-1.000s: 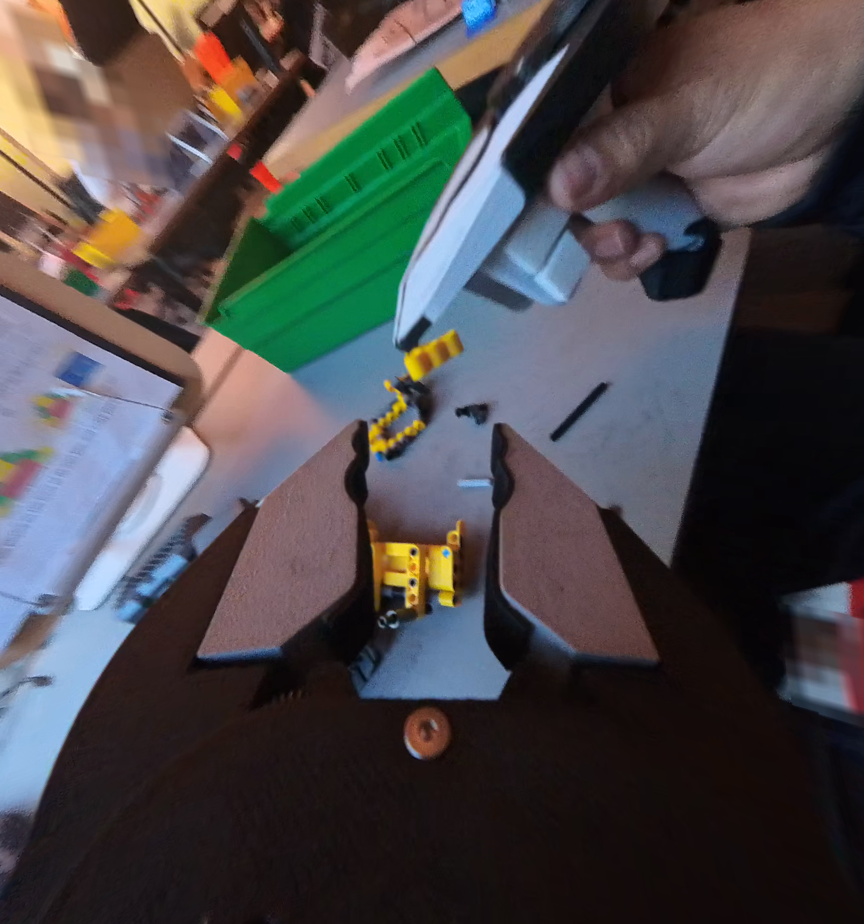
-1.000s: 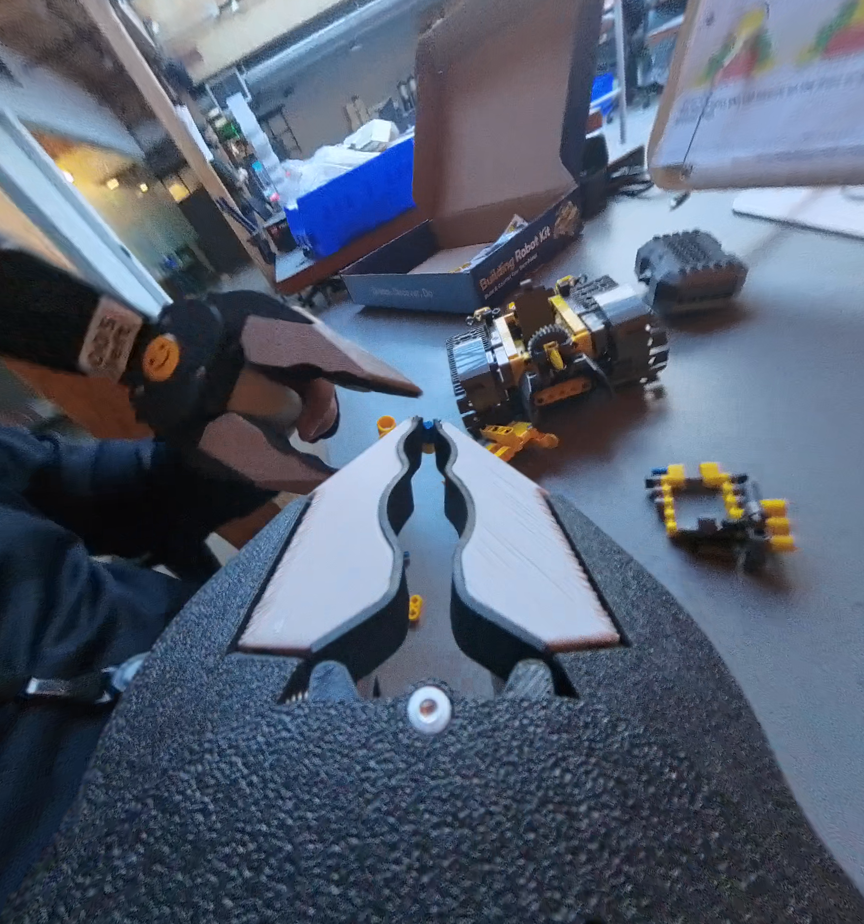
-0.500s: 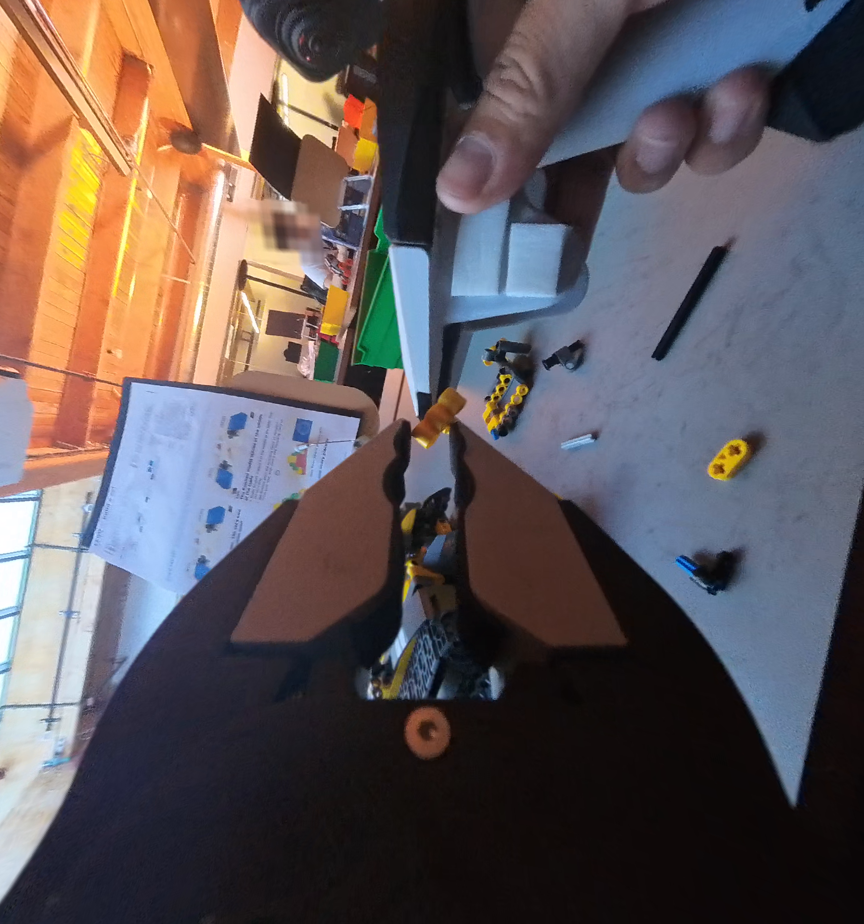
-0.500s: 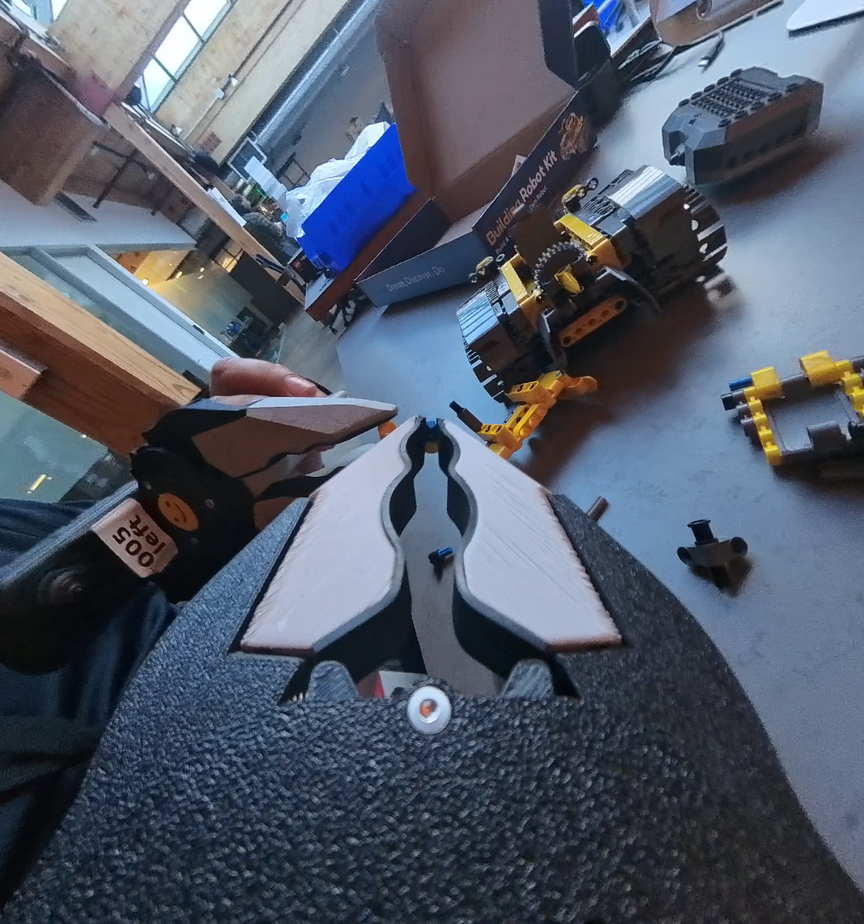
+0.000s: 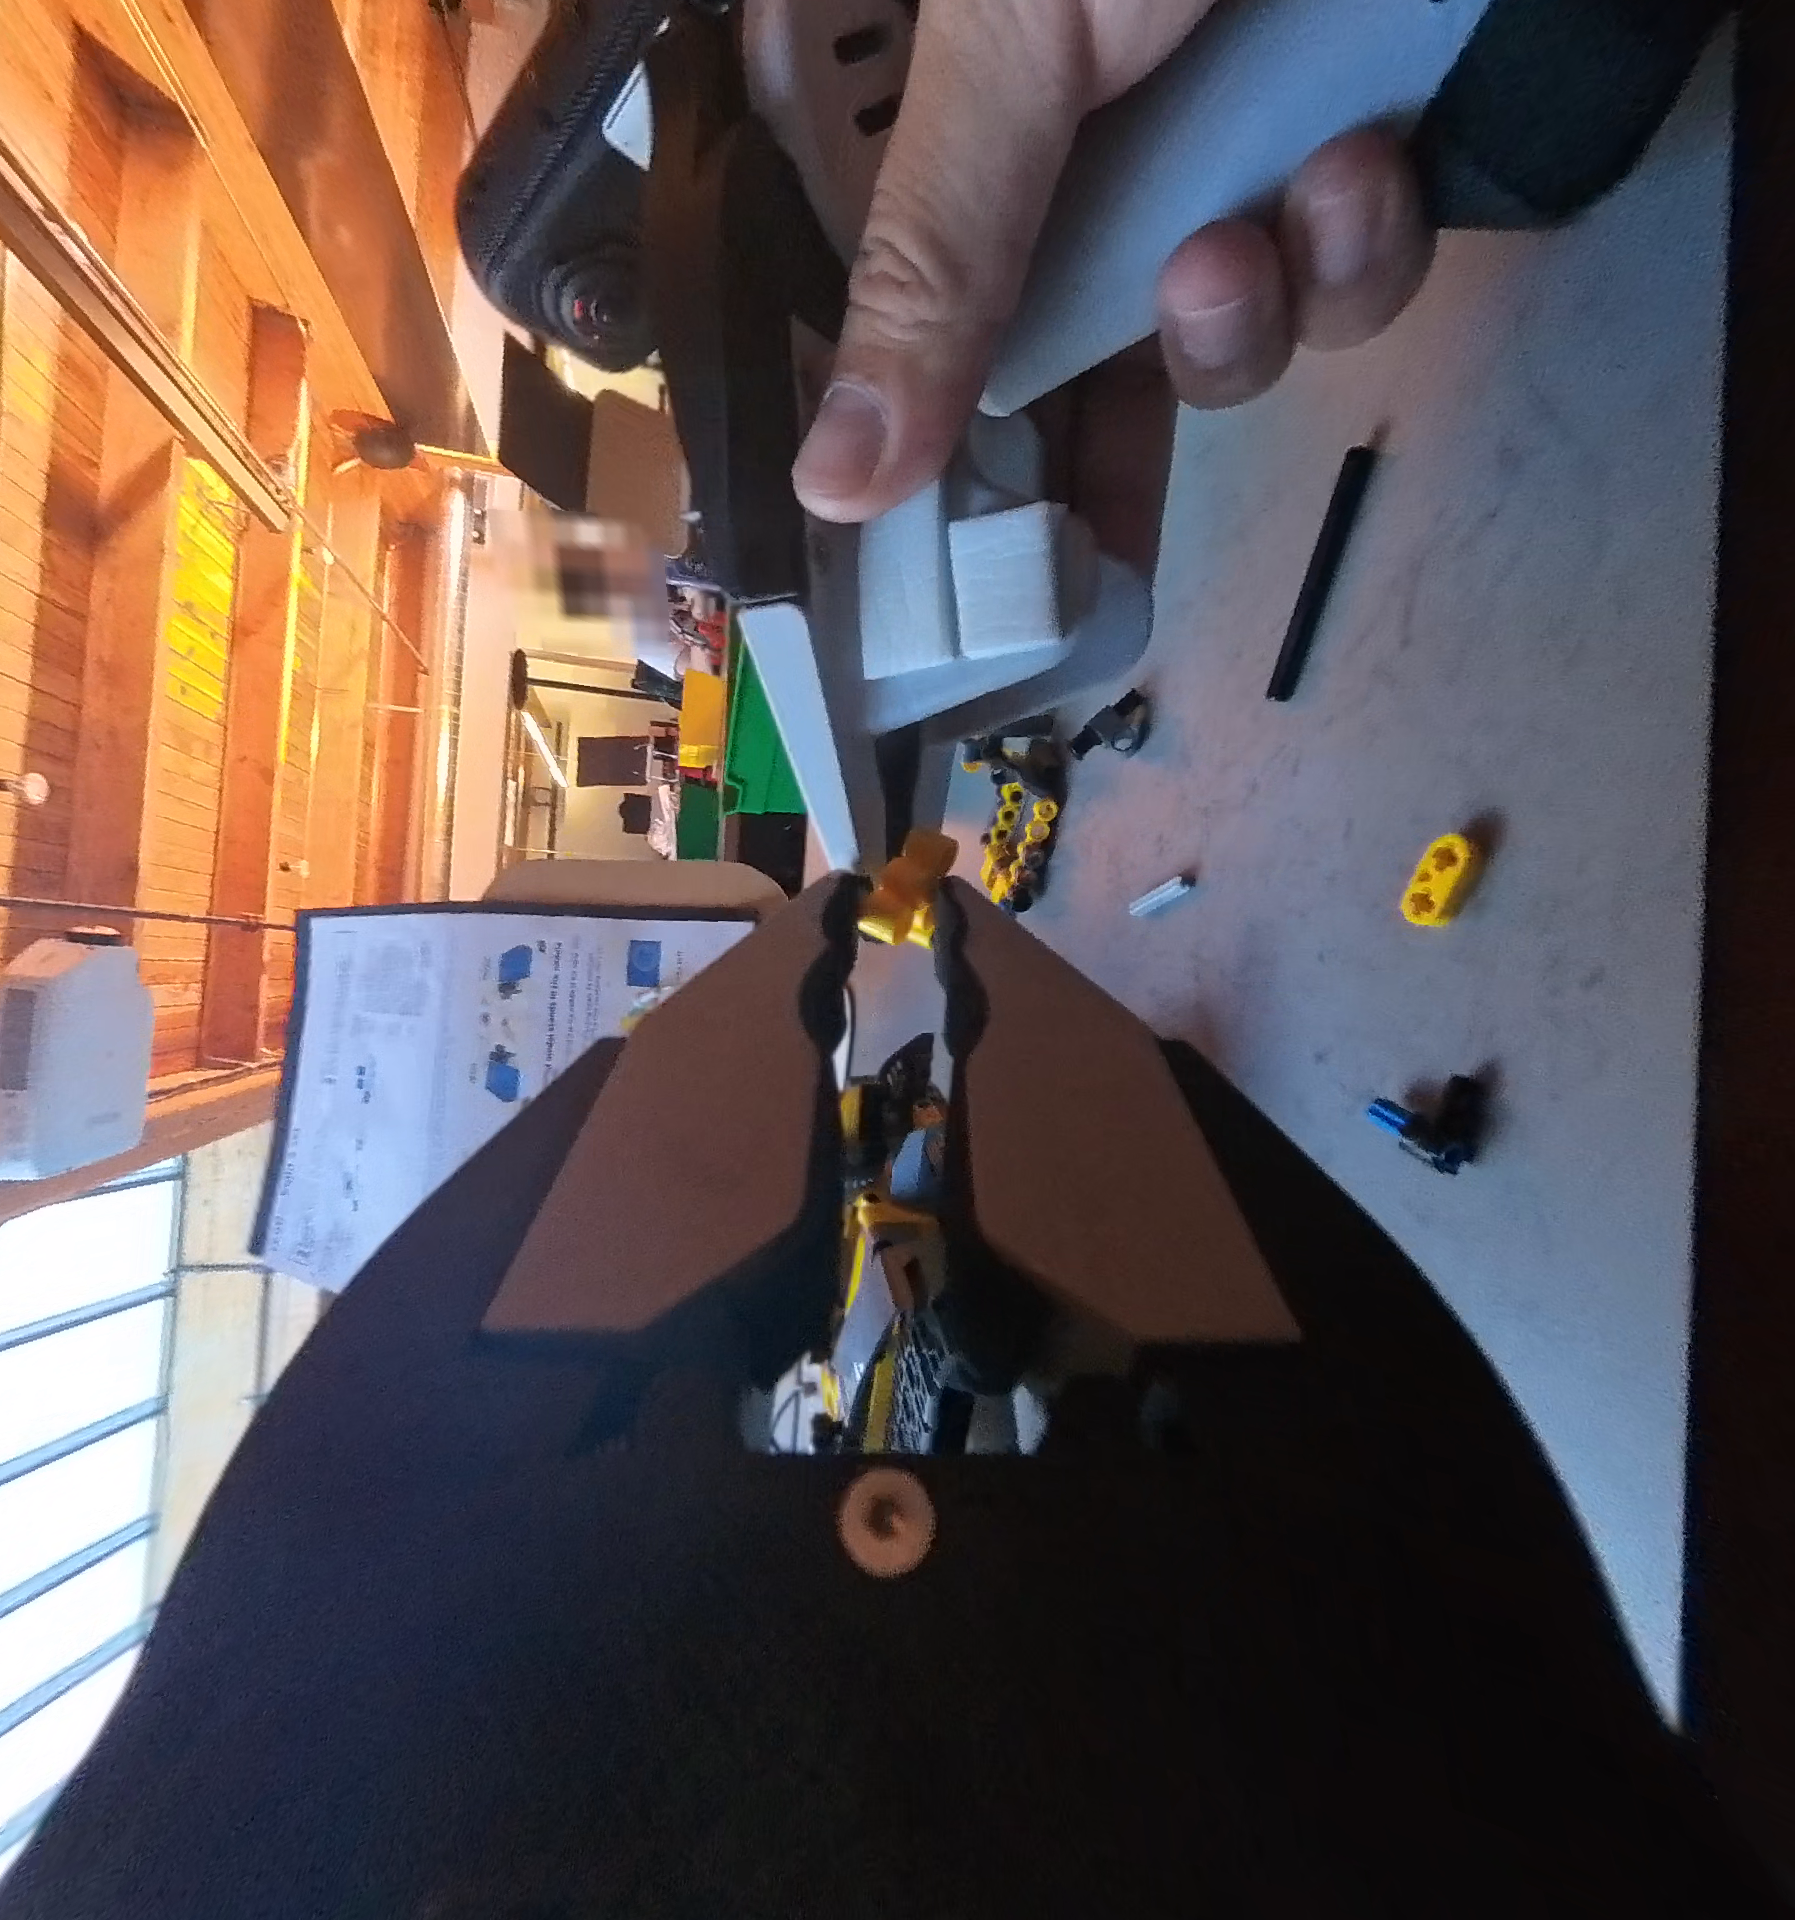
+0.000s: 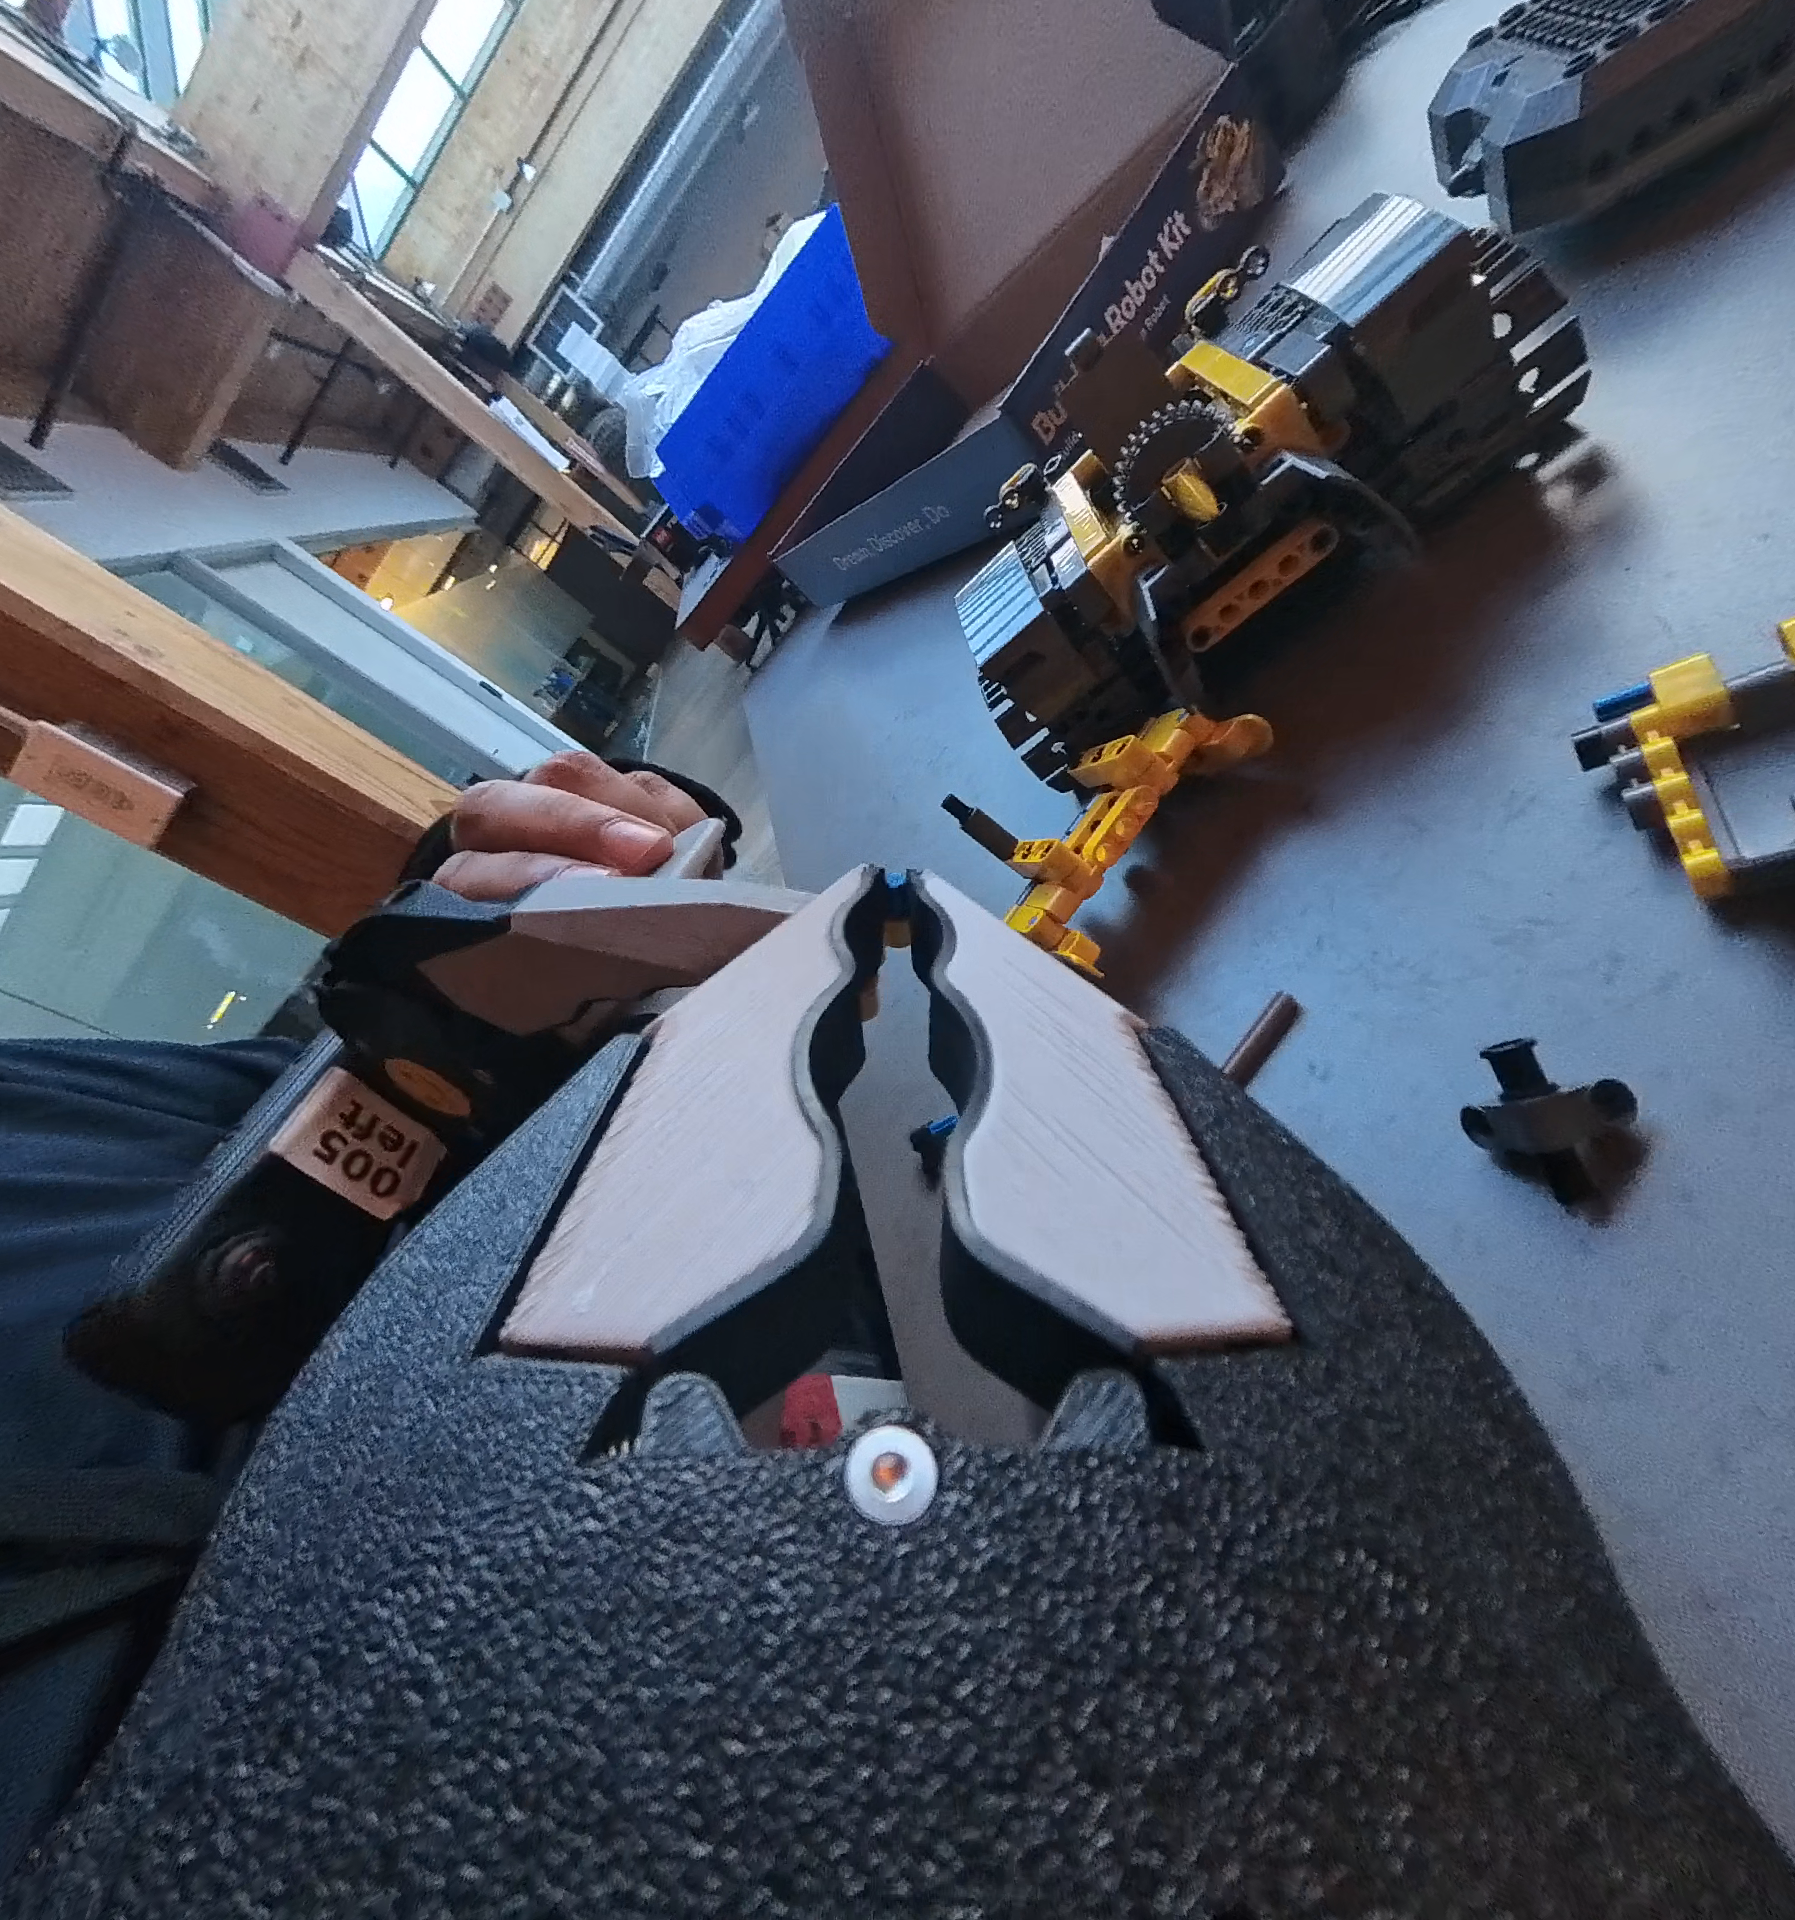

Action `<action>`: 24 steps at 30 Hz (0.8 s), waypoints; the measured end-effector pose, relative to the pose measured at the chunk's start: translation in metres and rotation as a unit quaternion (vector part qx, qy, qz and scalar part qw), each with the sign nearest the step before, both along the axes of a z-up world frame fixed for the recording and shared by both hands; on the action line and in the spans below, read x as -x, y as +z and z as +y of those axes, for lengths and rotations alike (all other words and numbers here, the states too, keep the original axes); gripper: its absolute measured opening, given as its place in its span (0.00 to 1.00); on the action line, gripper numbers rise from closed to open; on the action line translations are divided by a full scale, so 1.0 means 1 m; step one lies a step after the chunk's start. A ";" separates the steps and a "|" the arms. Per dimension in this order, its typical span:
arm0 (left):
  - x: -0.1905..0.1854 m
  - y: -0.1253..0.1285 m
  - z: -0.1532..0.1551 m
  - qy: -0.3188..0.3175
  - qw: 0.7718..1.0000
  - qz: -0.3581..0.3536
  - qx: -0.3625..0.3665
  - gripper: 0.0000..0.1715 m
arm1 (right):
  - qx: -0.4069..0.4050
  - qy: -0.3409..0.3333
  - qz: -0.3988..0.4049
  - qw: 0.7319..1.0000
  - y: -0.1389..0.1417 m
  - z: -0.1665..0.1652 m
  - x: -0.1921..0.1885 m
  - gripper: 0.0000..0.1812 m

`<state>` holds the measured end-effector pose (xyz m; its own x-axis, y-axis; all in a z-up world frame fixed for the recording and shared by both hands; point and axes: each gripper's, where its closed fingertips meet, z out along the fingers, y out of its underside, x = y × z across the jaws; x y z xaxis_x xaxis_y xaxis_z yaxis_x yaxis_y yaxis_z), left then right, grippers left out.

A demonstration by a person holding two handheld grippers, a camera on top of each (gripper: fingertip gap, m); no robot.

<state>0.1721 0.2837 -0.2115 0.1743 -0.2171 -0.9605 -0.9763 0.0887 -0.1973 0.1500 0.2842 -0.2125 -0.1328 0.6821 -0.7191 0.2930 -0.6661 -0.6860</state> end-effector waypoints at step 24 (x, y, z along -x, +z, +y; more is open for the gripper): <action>-0.023 0.080 -0.046 -0.279 0.866 -0.410 0.063 0.03 | 0.046 0.138 0.186 0.972 0.088 -0.032 -0.032 0.05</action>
<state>0.1948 0.2381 -0.1314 0.6202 -0.5817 -0.5263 -0.3159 0.4289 -0.8463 0.1818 0.2518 -0.1247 -0.5642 0.5186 -0.6424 0.2124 -0.6607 -0.7200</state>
